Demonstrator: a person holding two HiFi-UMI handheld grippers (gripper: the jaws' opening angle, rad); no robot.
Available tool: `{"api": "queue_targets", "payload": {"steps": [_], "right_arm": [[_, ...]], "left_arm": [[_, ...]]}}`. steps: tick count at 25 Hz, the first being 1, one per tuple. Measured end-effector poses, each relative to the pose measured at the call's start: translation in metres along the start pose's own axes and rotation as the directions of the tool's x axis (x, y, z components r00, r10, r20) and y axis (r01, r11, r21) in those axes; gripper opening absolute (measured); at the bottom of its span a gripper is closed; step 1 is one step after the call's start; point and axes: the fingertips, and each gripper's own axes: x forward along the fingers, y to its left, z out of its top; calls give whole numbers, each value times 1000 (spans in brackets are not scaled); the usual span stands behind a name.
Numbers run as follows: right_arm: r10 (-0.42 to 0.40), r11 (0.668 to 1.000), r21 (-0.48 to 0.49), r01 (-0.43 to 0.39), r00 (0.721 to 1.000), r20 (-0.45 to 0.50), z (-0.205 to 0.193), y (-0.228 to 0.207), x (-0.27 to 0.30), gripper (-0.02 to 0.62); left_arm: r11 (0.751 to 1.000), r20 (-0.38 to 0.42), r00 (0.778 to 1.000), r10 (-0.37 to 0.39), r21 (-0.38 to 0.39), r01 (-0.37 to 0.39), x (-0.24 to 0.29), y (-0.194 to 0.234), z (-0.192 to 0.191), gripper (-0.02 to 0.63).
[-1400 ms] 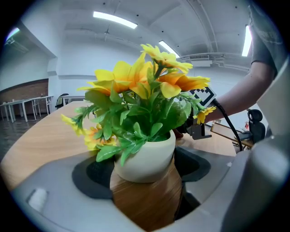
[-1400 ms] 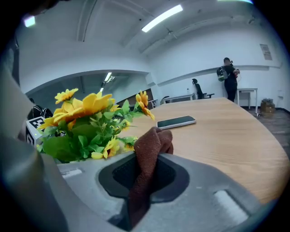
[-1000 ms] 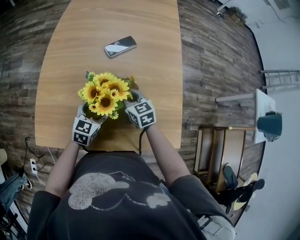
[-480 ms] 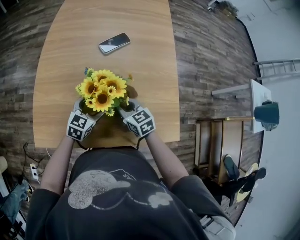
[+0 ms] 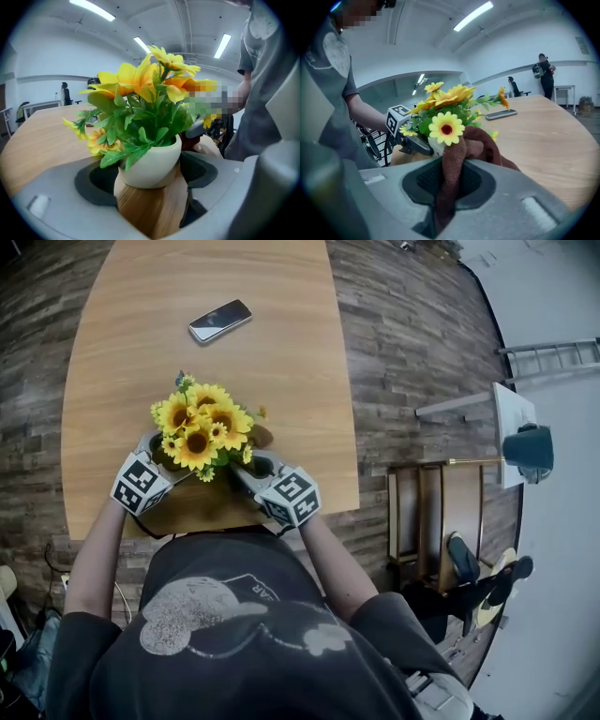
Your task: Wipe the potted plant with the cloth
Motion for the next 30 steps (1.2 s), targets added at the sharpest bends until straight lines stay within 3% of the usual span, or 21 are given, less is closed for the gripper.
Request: {"api": "queue_targets", "payload": {"steps": [4,7,10,13,17,19,21,26,30], "right_arm": [[-64,998,-6,64,998,-16,-5,-21,-15,43],[-115,993,-33,114,993,-26,-2,-37,-25,42],[-160,984,-81,157,987,-24,6,-55,-31,43],[-165,978,-134,161,986,-20,19,-69,-28,43],[-136,962,-244,124,990,-33,40,-80,-16,43],[-116,953,-286,99,992,-45,47,-85,-6,43],[-99,946,-317,74,993,-64,51,-91,5,43],[-43,919,-393,-15,990,-137,55,-90,41,44],[-5,856,-505,-108,976,-217,46,-82,64,43]], "left_arm": [[995,-23,996,-82,61,83,-5,-7,-6,445],[993,-28,996,-90,78,92,-9,-9,-5,445],[997,-23,1000,-8,72,10,-11,-3,-12,449],[991,2,991,131,-4,-131,-22,5,-19,446],[940,24,954,299,-181,-290,-46,11,-22,399],[908,15,932,363,-228,-351,-56,13,-28,362],[885,14,916,401,-266,-383,-62,10,-33,370],[868,7,910,414,-303,-393,-51,-22,-30,462],[865,6,907,421,-303,-400,-28,-36,-19,491]]}}
